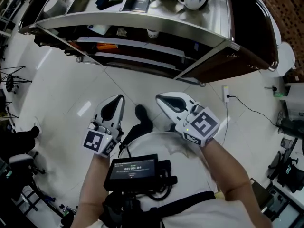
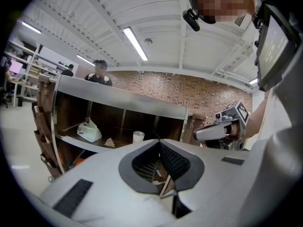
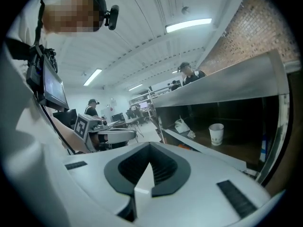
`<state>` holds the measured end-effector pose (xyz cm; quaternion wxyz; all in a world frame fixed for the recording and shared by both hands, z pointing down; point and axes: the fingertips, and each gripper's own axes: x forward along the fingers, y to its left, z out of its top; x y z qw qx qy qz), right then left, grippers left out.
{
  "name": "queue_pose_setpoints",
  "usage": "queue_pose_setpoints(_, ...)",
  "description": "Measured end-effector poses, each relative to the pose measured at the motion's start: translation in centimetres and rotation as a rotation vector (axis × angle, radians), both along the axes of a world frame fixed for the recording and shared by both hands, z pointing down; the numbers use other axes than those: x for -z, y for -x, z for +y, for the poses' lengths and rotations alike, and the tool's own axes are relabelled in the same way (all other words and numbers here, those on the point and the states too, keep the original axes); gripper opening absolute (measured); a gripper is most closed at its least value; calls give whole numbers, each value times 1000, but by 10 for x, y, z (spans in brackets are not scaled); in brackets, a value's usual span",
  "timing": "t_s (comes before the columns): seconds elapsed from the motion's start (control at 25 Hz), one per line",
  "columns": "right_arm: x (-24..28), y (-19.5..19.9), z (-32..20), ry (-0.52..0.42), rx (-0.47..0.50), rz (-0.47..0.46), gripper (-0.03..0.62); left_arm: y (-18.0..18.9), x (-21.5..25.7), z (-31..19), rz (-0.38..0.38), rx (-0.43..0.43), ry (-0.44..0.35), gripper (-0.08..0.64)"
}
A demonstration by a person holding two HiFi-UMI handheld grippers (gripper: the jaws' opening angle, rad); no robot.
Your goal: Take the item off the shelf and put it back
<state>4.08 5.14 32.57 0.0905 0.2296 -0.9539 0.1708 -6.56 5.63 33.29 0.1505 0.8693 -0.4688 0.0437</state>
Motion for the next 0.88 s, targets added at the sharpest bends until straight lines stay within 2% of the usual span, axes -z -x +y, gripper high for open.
queue_pose_setpoints(0.24, 2, 32, -21, 1, -63, 14, 5, 49, -15, -28, -14, -29, -15, 9)
queue_pose_setpoints(0.48, -9, 43, -32, 22, -88, 22, 4, 58, -24, -48, -26, -51, 16, 9)
queue_pose_setpoints(0.64, -18, 47, -34, 68, -81, 0, 5, 46, -30, -58, -31, -67, 41, 9)
queue_pose_setpoints(0.72, -21, 47, -32, 107, -67, -5, 5, 44, -41, -66, -29, -48, 49, 9)
queue_pose_setpoints(0.88, -39, 48, -42, 109, -73, -2, 5, 41, -54, -83, -23, -10, 78, 9)
